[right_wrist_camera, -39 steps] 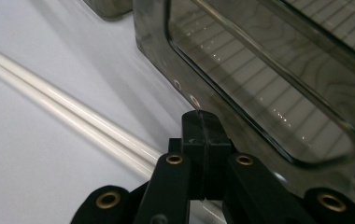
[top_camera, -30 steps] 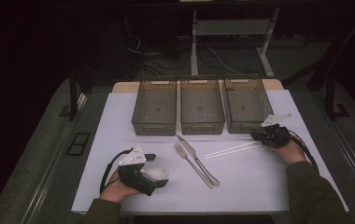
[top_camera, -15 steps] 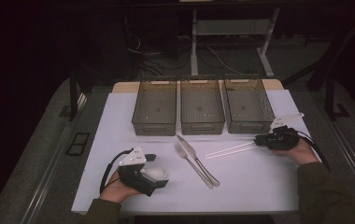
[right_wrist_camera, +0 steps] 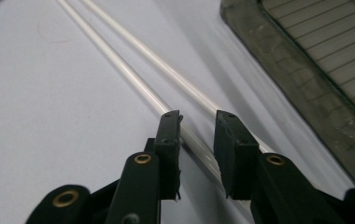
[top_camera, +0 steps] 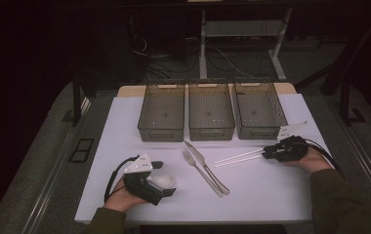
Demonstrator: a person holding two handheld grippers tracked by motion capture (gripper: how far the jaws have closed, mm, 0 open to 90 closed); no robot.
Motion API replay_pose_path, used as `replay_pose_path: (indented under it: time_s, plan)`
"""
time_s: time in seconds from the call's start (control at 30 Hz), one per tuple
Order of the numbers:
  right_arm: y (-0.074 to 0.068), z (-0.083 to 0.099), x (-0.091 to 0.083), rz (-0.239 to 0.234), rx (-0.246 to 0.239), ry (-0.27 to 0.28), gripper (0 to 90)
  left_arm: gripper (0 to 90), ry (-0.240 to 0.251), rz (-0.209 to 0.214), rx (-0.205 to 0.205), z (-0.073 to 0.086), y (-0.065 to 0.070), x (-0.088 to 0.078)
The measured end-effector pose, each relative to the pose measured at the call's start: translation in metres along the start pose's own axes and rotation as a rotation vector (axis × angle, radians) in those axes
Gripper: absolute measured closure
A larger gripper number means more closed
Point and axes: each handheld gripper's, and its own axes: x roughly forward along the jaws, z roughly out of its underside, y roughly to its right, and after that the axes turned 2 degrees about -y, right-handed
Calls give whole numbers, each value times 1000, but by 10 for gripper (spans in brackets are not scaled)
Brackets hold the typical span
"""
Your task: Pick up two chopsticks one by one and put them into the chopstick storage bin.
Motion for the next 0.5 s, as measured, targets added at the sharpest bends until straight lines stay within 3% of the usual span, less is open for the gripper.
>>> replay_pose_path:
  time_s: [0.5]
  plan:
    - [-14, 6, -8, -49, -33, -47, 750, 0, -2, 9, 4, 0, 1, 0]
